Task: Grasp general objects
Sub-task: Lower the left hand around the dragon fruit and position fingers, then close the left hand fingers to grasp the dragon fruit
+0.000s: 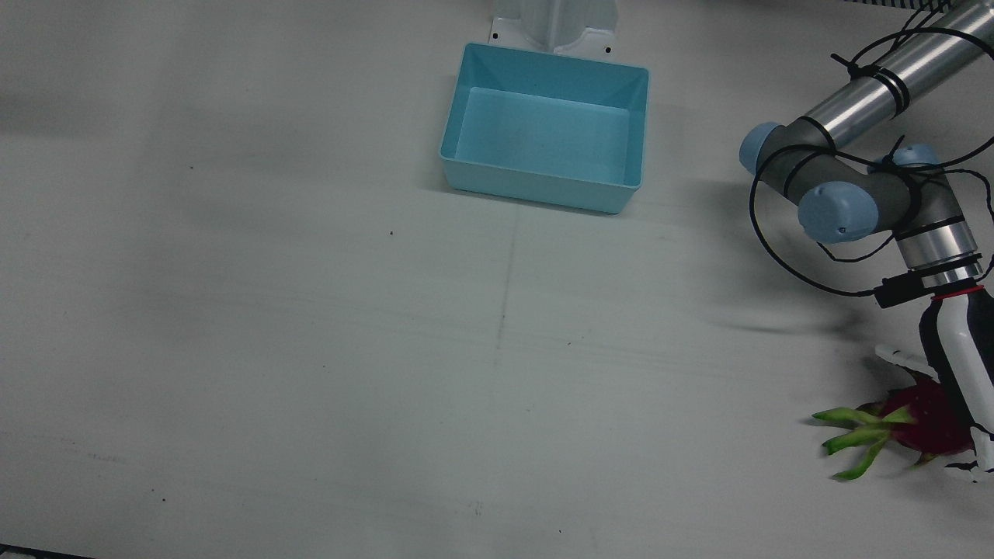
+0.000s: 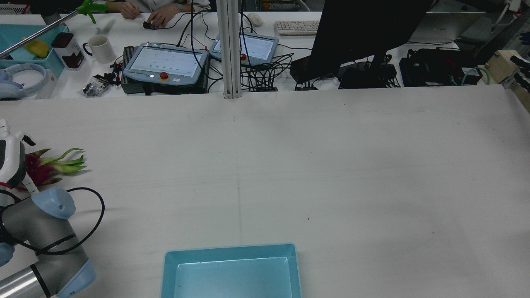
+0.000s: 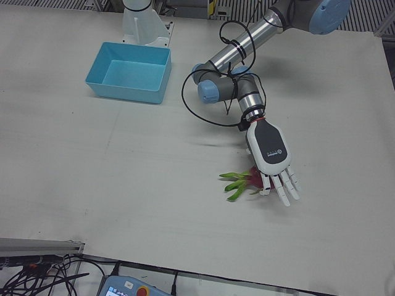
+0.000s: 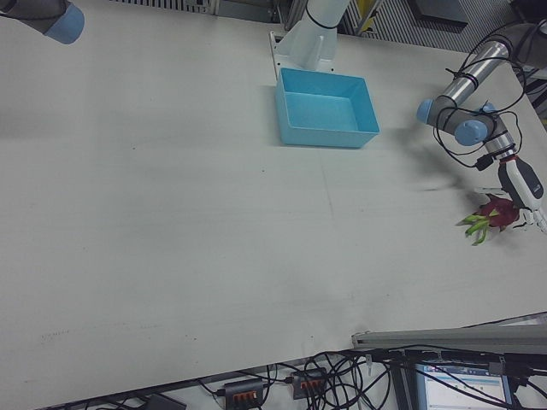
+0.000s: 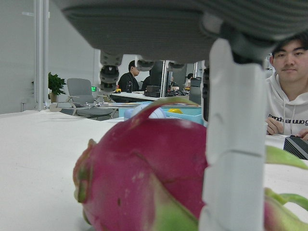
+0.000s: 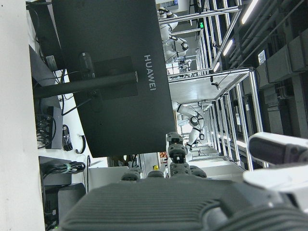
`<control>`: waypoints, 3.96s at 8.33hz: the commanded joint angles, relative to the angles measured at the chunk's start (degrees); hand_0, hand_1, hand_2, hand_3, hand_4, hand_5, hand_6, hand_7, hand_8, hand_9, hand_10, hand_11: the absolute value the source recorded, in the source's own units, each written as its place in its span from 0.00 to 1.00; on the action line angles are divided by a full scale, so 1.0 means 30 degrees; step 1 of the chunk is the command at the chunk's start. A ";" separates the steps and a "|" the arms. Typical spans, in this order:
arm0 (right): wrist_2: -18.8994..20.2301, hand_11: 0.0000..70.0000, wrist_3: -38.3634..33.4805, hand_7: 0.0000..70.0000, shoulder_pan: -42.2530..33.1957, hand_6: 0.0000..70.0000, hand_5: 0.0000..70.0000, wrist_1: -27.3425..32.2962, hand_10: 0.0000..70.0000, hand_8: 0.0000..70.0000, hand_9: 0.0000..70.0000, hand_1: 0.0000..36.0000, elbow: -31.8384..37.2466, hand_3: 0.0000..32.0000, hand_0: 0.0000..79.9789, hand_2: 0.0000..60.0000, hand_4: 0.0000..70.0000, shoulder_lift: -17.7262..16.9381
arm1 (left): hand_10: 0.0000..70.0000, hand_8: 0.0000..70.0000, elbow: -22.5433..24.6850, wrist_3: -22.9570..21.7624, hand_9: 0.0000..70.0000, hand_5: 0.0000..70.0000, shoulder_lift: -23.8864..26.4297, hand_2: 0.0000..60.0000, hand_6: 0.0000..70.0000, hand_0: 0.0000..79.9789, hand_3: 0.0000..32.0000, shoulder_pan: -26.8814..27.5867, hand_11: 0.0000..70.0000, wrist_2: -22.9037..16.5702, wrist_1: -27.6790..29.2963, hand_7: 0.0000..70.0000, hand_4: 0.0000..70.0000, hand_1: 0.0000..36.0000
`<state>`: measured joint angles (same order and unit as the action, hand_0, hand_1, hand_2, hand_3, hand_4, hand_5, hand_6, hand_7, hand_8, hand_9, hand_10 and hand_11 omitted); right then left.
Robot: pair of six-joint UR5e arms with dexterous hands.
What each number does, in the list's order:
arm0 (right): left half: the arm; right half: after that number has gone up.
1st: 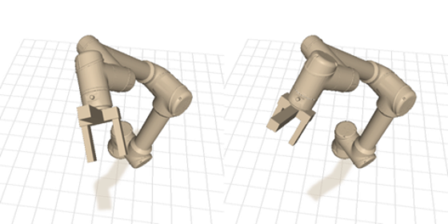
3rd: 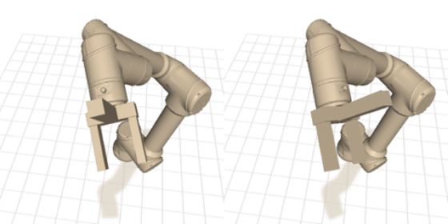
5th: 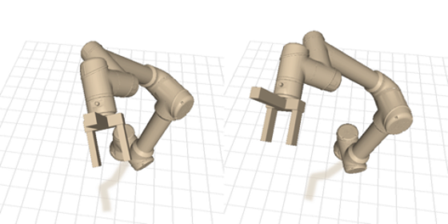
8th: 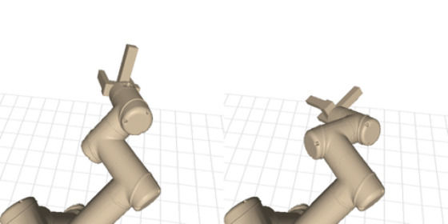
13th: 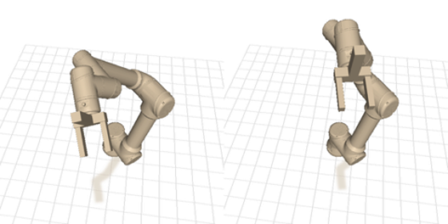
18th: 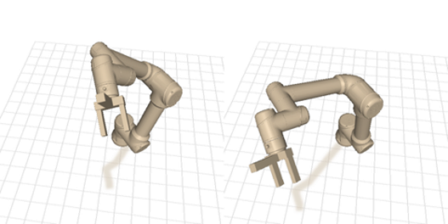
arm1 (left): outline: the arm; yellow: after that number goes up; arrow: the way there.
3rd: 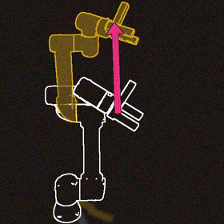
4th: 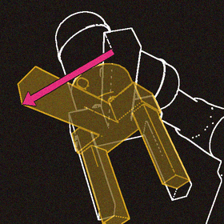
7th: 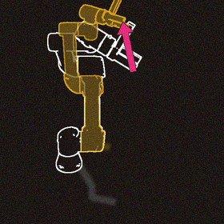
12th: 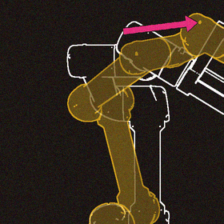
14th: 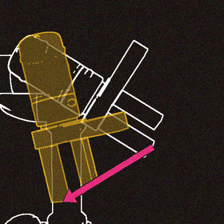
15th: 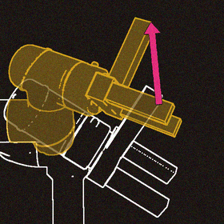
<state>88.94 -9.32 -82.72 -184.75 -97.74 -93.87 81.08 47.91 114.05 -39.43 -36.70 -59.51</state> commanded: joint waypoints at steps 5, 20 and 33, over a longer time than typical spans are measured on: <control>0.0000 0.00 0.0029 0.00 0.0004 0.00 0.00 0.0000 0.00 0.00 0.00 0.00 0.0001 0.00 0.00 0.00 0.00 0.0000 | 0.00 0.05 -0.0893 0.0112 0.00 0.00 0.0069 0.44 0.00 1.00 0.32 0.0957 0.06 0.2328 0.0500 0.00 0.00 1.00; 0.0029 0.00 0.0000 0.00 -0.0025 0.00 0.00 0.0000 0.00 0.00 0.00 0.00 0.0001 0.00 0.00 0.00 0.00 0.0000 | 0.01 0.05 -0.2037 0.3482 0.00 0.09 -0.0714 0.51 0.00 1.00 0.00 0.0601 0.09 0.2478 0.4252 0.00 0.06 1.00; 0.0000 0.00 0.0000 0.00 0.0004 0.00 0.00 0.0000 0.00 0.00 0.00 0.00 0.0001 0.00 0.00 0.00 0.00 0.0029 | 0.20 0.29 -0.2945 0.4038 0.32 0.72 -0.0809 1.00 0.46 0.59 0.00 0.0545 0.33 0.2448 0.4984 0.37 0.46 1.00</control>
<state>88.95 -9.32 -82.71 -184.75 -97.65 -93.81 72.22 59.47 111.51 -37.69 -29.34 -44.88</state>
